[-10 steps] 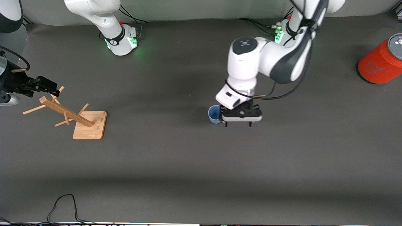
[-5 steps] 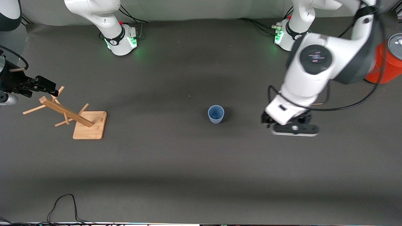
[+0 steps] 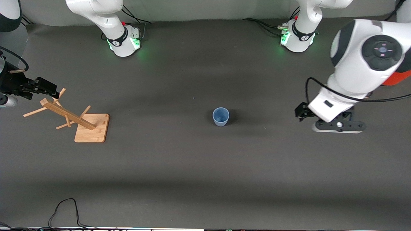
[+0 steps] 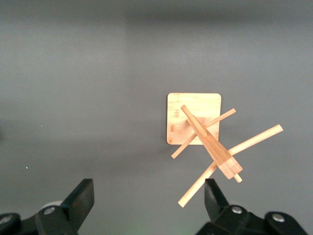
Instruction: Rotate and upright cup with both arms
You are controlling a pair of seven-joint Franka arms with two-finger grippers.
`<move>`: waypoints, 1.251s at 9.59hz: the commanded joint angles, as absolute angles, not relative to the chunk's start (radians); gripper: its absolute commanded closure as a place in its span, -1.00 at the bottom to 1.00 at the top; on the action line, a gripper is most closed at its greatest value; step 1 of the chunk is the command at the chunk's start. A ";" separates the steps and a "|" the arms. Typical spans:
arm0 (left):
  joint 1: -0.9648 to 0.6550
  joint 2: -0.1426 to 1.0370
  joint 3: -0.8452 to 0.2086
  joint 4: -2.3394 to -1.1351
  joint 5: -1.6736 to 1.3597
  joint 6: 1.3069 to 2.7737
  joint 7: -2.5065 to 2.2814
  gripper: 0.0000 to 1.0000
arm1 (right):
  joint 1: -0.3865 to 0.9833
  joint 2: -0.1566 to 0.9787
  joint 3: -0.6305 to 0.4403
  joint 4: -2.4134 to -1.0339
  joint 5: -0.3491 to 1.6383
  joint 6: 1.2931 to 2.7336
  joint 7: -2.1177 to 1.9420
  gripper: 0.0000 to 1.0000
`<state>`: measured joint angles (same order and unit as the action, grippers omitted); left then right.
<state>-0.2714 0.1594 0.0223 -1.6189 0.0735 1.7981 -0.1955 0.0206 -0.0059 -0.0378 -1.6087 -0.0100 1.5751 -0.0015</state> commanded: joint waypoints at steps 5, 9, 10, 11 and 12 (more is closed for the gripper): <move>-0.101 -0.125 0.063 -1.896 0.011 1.743 -0.002 -1.00 | 0.028 -0.011 -0.044 -1.608 0.008 1.585 -0.011 -1.00; -0.152 -0.130 0.202 -1.821 0.029 1.662 0.006 -1.00 | 0.028 -0.009 -0.044 -1.608 0.008 1.585 -0.011 -1.00; -0.126 -0.117 0.174 -1.772 0.035 1.617 0.005 -1.00 | 0.026 -0.009 -0.044 -1.608 0.008 1.585 -0.011 -1.00; -0.074 -0.109 0.113 -1.749 0.035 1.577 -0.012 -1.00 | 0.026 -0.009 -0.044 -1.606 0.008 1.585 -0.011 -1.00; -0.060 -0.109 0.095 -1.744 0.035 1.574 -0.011 -1.00 | 0.028 -0.009 -0.044 -1.608 0.008 1.585 -0.011 -1.00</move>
<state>-0.0936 -0.1190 0.1358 -1.7771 0.0267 1.6059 -0.0018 0.0211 -0.0059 -0.0377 -1.6088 -0.0100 1.5754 -0.0015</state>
